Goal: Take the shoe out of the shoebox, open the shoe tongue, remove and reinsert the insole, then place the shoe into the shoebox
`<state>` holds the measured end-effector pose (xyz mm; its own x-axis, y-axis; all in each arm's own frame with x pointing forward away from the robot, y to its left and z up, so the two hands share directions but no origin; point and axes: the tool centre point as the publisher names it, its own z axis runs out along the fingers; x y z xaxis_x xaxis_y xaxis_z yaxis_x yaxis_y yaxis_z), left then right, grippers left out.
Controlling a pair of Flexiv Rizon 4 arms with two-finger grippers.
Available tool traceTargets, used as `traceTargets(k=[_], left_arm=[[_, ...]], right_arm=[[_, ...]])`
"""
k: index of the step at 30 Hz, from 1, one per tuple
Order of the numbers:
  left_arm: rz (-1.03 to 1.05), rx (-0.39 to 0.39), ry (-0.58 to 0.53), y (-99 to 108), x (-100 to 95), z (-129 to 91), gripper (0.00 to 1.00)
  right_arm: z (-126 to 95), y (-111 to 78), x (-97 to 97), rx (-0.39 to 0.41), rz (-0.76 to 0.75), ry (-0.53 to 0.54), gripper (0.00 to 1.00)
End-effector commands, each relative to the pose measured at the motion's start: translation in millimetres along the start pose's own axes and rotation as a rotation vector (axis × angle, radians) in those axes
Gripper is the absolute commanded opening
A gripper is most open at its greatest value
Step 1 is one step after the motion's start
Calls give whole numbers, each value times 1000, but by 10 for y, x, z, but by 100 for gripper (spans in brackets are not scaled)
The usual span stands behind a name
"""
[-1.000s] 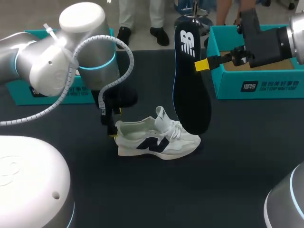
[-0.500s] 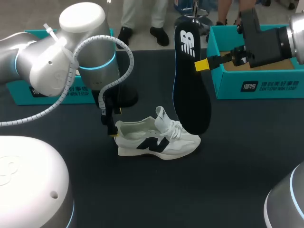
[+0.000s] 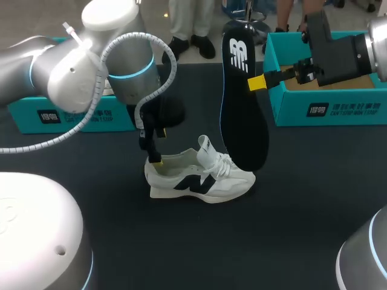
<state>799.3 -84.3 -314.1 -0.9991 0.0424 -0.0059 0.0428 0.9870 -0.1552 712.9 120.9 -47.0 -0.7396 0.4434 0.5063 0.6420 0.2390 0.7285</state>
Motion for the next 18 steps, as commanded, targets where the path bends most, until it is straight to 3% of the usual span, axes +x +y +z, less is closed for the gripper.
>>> traceTargets(k=[1, 18], left_arm=[[-7, -12, 20, -181, -180, 119, 100], [13, 28, 72, -622, -398, 484, 100]], right_arm=[[29, 15, -7, 2, 1, 0, 0], [29, 15, -7, 2, 1, 0, 0]])
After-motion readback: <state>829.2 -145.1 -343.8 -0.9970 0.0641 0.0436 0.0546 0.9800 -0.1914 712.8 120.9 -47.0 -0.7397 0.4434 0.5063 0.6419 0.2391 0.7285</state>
